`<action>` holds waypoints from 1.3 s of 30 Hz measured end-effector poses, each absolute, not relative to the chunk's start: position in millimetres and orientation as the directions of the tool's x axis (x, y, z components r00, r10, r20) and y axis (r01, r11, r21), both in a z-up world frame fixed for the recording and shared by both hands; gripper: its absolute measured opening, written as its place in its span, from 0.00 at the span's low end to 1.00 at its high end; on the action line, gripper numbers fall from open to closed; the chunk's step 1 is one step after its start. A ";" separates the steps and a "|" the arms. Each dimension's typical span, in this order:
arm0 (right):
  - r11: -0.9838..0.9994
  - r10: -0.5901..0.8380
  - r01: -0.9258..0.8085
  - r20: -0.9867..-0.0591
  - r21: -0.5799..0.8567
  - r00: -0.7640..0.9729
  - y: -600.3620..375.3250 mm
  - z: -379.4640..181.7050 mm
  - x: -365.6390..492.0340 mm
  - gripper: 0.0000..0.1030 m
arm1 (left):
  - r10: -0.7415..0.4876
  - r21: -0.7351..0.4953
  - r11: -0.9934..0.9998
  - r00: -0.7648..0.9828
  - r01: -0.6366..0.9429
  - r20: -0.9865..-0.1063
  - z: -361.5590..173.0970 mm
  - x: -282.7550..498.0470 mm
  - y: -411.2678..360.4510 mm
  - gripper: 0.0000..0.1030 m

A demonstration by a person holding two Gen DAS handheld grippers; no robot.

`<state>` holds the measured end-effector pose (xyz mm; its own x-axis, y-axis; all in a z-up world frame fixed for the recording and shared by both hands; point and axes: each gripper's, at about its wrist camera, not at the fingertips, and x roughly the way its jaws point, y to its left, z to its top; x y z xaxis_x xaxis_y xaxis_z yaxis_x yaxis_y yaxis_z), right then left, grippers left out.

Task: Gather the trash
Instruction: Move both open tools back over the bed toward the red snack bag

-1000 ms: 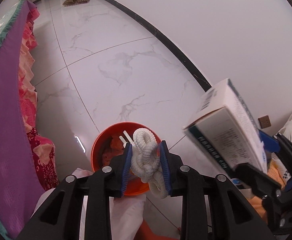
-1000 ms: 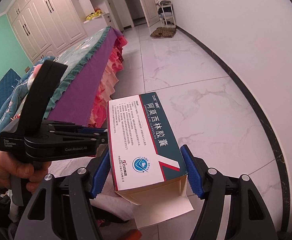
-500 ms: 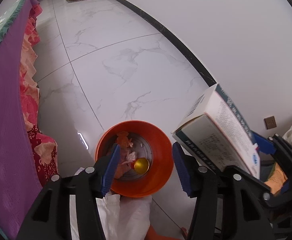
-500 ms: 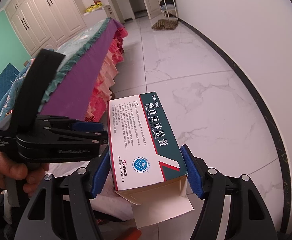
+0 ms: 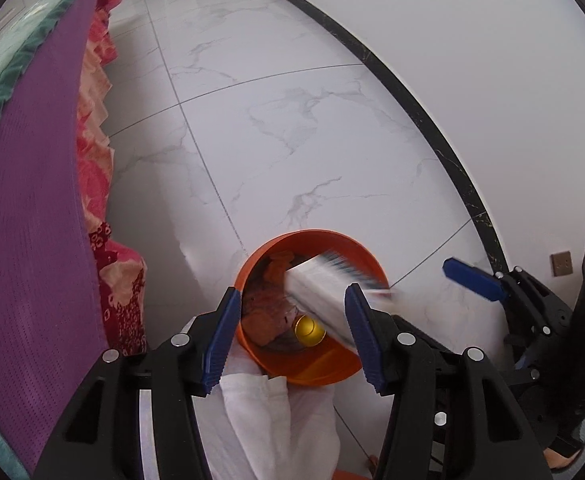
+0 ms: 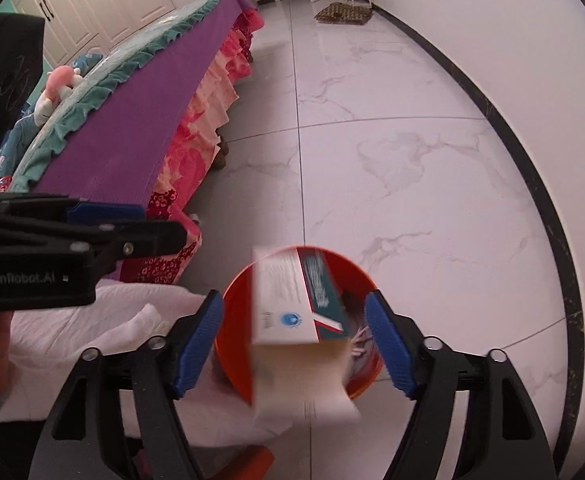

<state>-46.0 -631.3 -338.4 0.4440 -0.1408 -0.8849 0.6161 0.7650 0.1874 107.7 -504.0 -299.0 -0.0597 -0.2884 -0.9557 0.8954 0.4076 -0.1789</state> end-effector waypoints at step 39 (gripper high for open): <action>0.914 -0.105 0.340 -0.682 0.220 0.724 -493.2 -145.6 0.4 0.85 | -0.460 -0.035 0.602 0.312 0.797 -0.831 -144.3 121.9 -305.1 0.79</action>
